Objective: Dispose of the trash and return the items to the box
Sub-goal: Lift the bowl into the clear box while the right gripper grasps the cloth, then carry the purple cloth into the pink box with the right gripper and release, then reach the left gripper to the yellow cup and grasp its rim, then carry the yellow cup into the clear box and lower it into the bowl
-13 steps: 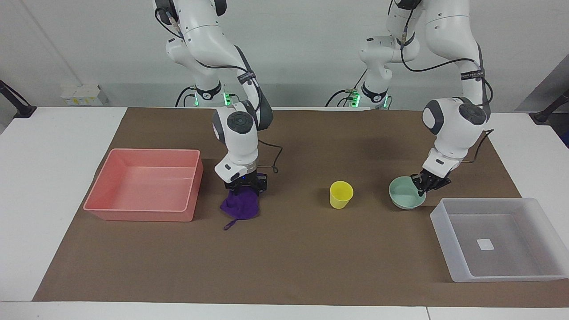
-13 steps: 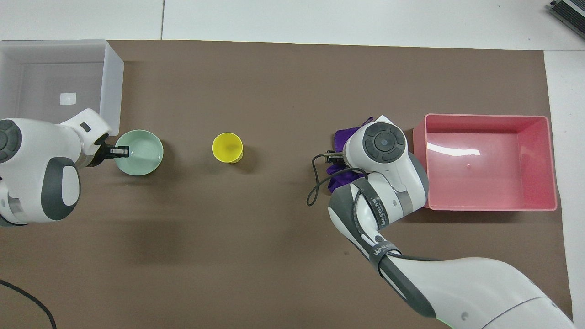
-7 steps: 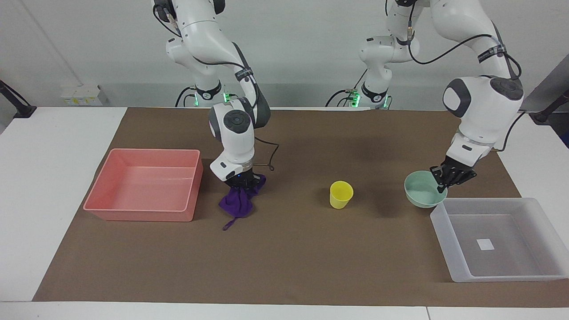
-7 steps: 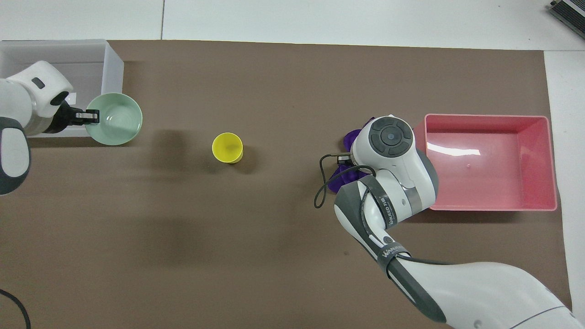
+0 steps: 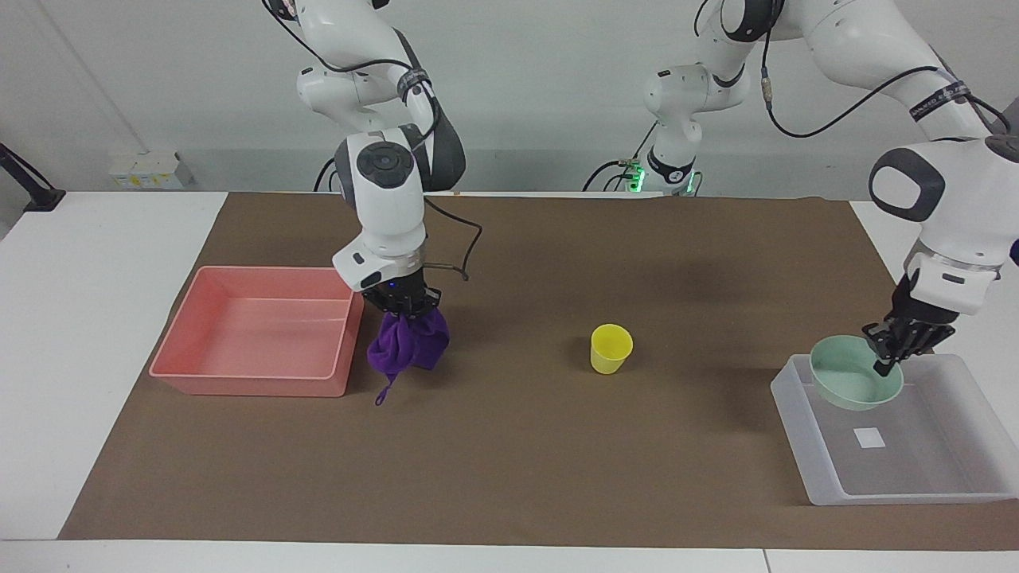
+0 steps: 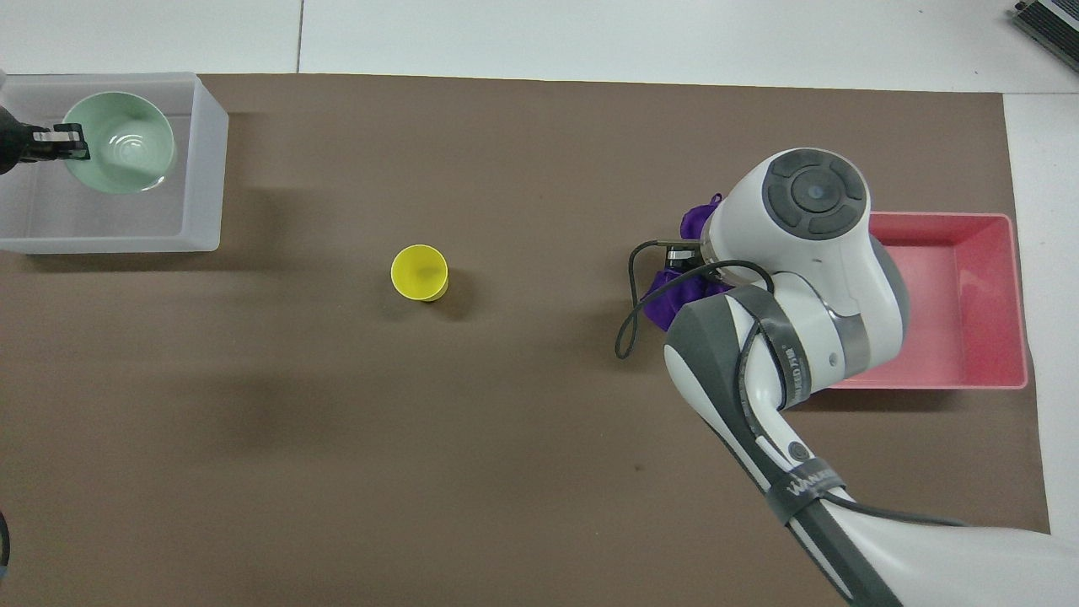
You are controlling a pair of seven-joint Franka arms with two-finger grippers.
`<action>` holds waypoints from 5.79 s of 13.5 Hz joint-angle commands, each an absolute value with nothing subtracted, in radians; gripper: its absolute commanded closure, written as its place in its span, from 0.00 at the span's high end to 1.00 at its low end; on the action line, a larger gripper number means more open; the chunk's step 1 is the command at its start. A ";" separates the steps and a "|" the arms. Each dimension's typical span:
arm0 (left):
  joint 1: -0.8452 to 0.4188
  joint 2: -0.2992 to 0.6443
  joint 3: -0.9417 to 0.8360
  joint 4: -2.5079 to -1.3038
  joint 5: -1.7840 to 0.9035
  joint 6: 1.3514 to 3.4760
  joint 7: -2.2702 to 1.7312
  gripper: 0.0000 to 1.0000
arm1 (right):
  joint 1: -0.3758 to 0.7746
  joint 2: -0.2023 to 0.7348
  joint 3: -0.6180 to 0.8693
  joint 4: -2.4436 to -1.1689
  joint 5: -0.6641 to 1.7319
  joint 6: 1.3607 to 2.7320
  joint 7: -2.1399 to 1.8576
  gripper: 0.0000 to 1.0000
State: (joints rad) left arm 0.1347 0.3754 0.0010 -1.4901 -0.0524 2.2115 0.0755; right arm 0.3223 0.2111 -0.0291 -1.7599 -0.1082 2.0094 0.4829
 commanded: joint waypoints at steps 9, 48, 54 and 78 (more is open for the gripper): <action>0.238 0.724 -0.011 -1.189 -0.058 2.284 0.077 0.00 | 0.250 0.092 -0.021 -1.551 -0.109 1.695 0.418 0.00; -0.337 0.179 -0.003 -1.902 -0.020 2.312 -0.156 1.00 | -0.129 -0.008 0.021 -1.994 0.008 2.106 -0.008 1.00; -0.403 0.189 -0.005 -2.028 -0.018 2.406 -0.213 0.88 | -0.129 -0.009 0.037 -1.749 0.008 1.835 0.028 1.00; 0.058 0.296 -0.002 -1.678 -0.017 2.464 0.061 0.00 | -0.008 -0.052 -0.021 -1.562 -0.031 1.502 0.029 1.00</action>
State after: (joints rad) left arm 0.0040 0.2540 0.0078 -1.7586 -0.0336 2.4895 0.0290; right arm -0.0231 -0.0266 -0.0410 -1.5322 -0.0151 1.4939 0.0092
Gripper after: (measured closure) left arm 0.965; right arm 0.000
